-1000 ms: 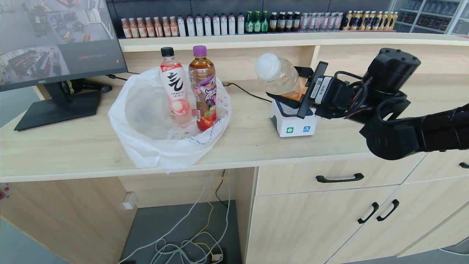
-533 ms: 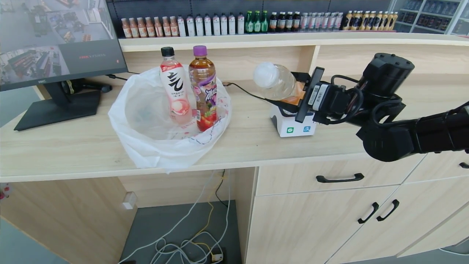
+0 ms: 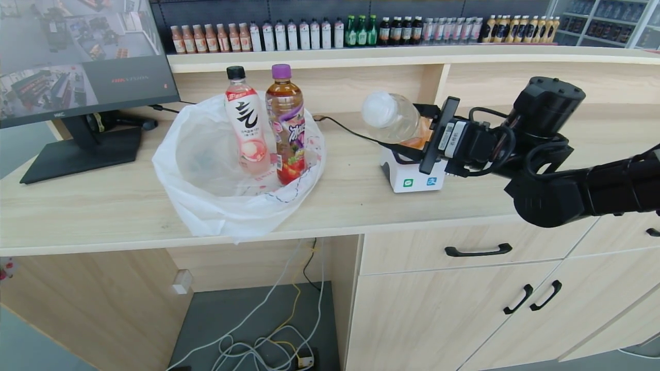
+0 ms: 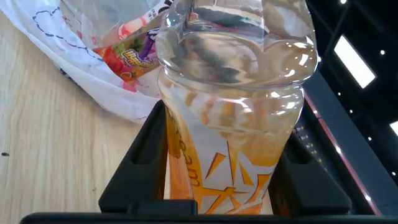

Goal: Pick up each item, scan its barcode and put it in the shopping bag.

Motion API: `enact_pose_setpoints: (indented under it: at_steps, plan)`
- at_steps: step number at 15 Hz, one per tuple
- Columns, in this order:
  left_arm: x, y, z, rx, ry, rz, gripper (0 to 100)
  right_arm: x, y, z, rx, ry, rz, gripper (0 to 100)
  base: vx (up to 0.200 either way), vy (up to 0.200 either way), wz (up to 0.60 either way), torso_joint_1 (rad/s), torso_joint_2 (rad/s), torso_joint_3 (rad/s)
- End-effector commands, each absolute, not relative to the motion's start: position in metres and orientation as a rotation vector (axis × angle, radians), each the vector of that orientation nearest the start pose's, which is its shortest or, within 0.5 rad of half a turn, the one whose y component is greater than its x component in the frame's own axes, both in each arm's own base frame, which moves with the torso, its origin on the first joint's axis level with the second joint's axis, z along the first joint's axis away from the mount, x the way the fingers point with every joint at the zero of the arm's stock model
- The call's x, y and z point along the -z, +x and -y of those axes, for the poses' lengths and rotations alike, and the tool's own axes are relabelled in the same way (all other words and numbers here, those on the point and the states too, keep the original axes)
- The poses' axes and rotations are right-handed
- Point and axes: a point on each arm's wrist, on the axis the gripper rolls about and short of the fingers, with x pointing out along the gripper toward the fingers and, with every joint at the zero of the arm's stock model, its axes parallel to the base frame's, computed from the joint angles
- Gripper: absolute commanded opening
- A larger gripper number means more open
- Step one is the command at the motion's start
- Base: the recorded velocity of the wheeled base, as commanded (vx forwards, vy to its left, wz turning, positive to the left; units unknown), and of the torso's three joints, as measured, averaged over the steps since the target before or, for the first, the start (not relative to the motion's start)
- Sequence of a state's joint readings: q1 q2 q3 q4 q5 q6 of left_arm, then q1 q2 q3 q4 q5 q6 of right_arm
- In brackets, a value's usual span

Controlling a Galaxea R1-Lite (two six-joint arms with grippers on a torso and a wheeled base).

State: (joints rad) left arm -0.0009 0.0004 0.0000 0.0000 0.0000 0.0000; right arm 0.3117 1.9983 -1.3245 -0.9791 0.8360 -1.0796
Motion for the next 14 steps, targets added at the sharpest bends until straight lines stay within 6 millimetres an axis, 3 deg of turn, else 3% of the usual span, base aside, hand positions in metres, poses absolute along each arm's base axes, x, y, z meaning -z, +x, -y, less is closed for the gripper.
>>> enact_pose_setpoints:
  at_steps: [1, 14]
  plan:
    - [-0.0755, -0.0228, 0.0, -0.002, 0.0, 0.0, 100, -0.2528, 0.3766, -0.1298, -0.841, -1.038, 0.889, 0, 0.0, 0.0, 0.0, 0.0, 0.0, 0.0]
    - [-0.0755, -0.0228, 0.0, -0.002, 0.0, 0.0, 100, -0.2535, 0.3763, -0.1292, -0.845, -1.036, 0.892, 0, 0.0, 0.0, 0.0, 0.0, 0.0, 0.0]
